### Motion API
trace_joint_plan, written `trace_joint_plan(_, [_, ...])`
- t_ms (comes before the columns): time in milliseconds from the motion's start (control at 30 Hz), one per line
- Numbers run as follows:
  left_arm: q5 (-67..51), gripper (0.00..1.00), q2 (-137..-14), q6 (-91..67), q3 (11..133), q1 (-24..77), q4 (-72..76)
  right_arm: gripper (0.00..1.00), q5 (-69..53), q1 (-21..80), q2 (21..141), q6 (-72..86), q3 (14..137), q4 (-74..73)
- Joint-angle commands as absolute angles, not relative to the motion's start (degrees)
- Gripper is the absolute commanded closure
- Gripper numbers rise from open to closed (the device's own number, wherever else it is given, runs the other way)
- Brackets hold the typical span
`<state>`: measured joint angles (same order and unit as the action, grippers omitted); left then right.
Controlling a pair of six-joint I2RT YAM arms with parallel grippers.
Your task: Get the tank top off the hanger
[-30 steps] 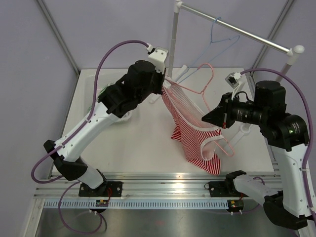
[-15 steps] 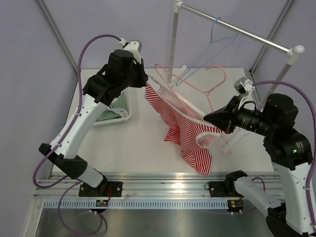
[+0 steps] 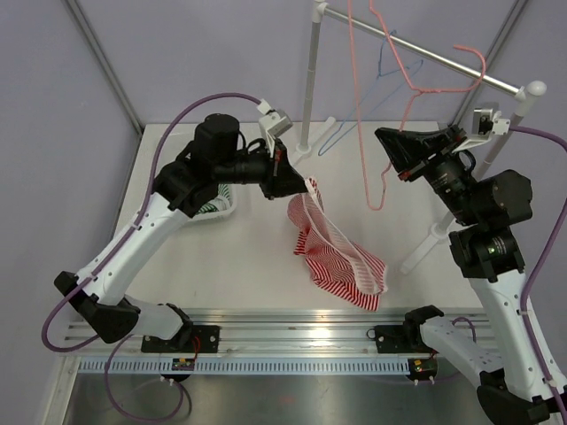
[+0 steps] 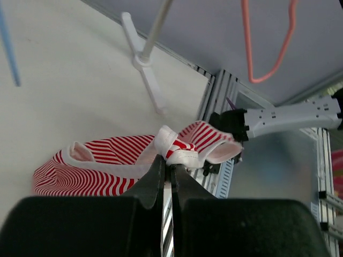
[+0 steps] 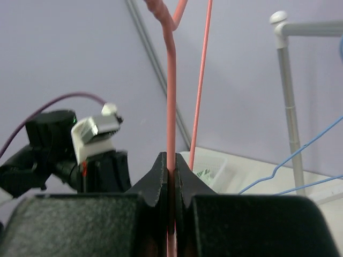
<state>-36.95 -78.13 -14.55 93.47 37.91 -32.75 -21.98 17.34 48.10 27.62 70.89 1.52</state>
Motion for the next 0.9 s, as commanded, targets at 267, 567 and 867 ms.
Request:
trace_joint_plan(267, [-15.41,1.0,-79.37,-10.1,87.28,42.63,-39.11,1.0,-12.85,17.14,49.65,11.51,97.26,-41.66])
trace_joint_plan(567, [-2.38,0.59,-80.51,-12.57,86.04,42.63,-39.38,1.0,-0.37,17.23,52.38,17.4,106.96,-67.4])
trace_joint_plan(867, [7.28,0.01,-79.46,-10.2,91.49,42.63,-45.26,1.0,18.08,17.23,64.68,24.52,115.31,-72.43])
